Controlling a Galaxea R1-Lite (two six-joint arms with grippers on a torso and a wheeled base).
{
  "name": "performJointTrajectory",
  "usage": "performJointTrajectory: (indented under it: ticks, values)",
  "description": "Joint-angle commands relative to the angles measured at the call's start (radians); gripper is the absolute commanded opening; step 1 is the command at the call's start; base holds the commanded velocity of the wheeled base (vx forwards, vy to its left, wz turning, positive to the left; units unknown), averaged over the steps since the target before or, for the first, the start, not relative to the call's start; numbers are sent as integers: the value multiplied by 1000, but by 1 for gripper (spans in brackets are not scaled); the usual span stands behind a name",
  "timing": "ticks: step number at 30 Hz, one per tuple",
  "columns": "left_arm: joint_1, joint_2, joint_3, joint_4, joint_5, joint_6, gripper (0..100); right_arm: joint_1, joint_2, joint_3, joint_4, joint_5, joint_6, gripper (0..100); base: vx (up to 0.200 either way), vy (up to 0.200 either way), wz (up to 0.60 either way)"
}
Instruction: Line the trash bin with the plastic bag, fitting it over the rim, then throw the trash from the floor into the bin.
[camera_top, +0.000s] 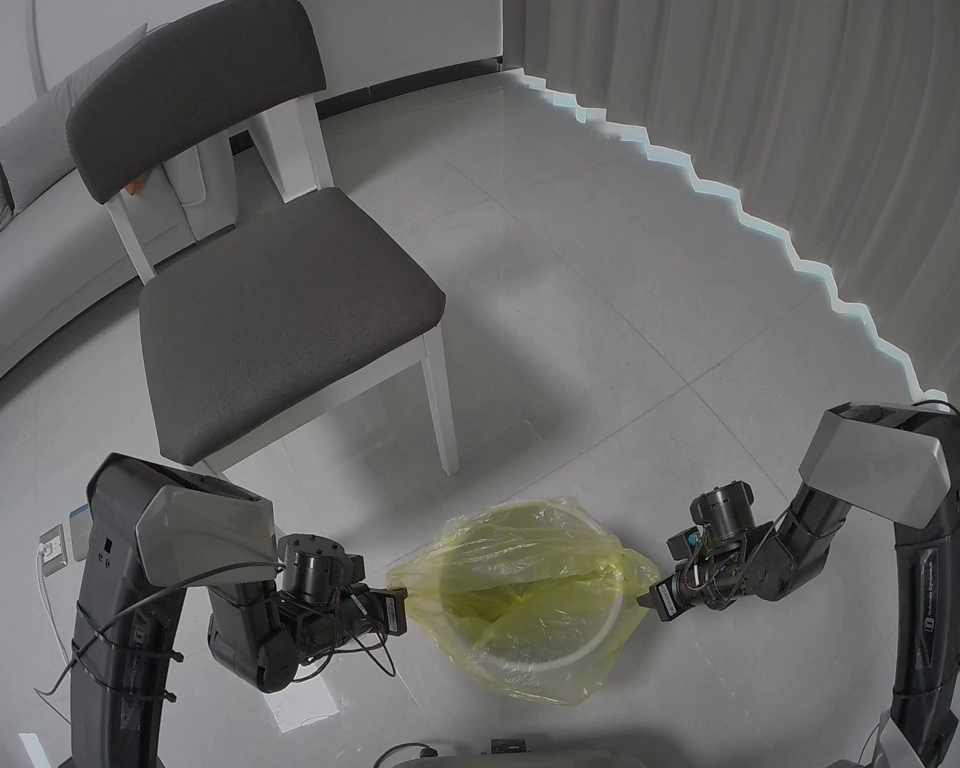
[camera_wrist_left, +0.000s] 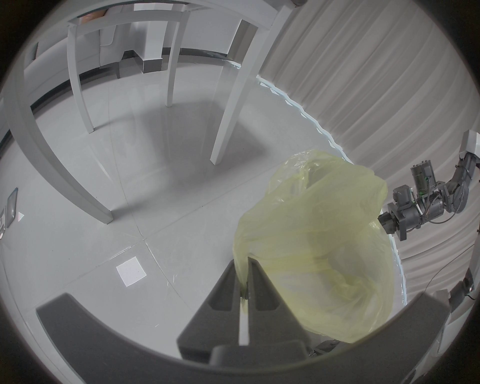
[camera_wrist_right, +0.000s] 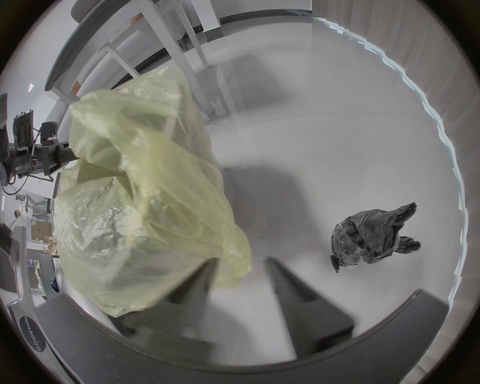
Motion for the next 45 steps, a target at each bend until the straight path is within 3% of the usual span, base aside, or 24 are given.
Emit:
performJointTrajectory:
  ticks: [1, 3, 4, 8, 17, 28, 34, 35, 45]
  values:
    - [-4, -9, 13, -6, 1, -2, 0, -5, -102, 47, 1, 1, -3, 100, 0, 0, 0]
    - [-4, -12, 25, -9, -1, -3, 0, -7, -155, 70, 5, 1, -3, 100, 0, 0, 0]
    - [-4, -12, 34, -15, -1, -5, 100, -7, -183, 84, 6, 2, -3, 100, 0, 0, 0]
    - [1, -10, 68, -72, -2, -3, 100, 4, -249, 95, -2, 2, -3, 100, 0, 0, 0]
    - [9, -21, 161, -178, -1, -3, 100, 165, -241, 0, -6, 2, 6, 100, 0, 0, 0]
    - [10, -26, 209, -239, 2, 0, 100, 176, -80, -186, 0, 13, -11, 100, 0, 0, 0]
    - [12, -22, 209, -244, 2, -2, 100, 174, -66, -207, 29, 19, -19, 100, 0, 0, 0]
    - [12, -22, 209, -244, 2, -2, 100, 174, -62, -210, 31, 19, -20, 0, 0, 0, 0]
    - [12, -26, 217, -248, 7, -3, 100, 159, -68, -283, 41, 19, -20, 0, 0, 0, 0]
